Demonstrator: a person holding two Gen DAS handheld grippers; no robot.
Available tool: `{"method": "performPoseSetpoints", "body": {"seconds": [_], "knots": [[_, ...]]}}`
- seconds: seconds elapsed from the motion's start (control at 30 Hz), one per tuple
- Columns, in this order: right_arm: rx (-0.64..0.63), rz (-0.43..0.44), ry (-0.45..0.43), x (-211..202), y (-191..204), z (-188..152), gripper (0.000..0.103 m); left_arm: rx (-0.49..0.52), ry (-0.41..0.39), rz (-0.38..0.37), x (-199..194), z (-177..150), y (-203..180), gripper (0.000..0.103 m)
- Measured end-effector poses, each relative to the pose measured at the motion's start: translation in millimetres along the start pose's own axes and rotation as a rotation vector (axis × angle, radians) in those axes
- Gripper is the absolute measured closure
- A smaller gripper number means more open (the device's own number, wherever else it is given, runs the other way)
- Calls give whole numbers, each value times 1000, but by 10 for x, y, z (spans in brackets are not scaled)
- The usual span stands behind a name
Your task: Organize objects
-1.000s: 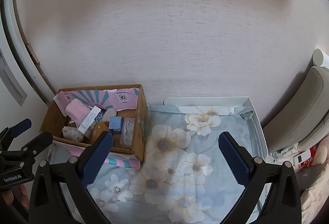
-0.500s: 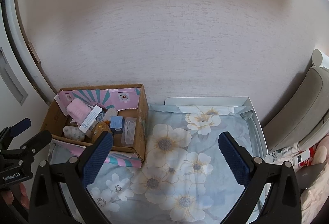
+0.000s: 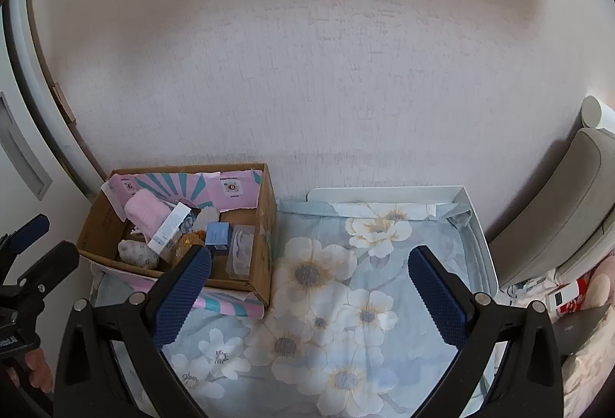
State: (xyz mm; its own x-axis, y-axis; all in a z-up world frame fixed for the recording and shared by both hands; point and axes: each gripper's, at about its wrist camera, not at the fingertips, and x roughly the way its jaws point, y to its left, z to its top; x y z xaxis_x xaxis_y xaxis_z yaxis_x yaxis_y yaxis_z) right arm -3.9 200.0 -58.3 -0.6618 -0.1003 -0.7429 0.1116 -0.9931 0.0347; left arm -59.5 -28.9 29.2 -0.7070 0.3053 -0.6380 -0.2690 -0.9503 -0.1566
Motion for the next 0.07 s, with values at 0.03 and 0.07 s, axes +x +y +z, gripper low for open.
{"method": "performPoseSetpoints", "body": {"seconds": [0.03,0.07], "knots": [[-2,-1,-1,1,5,14,1,1,0,2,2,3,2,0],[-5,-3,-2,4,11,29,1,0,0,7,3,5,2,0]]}}
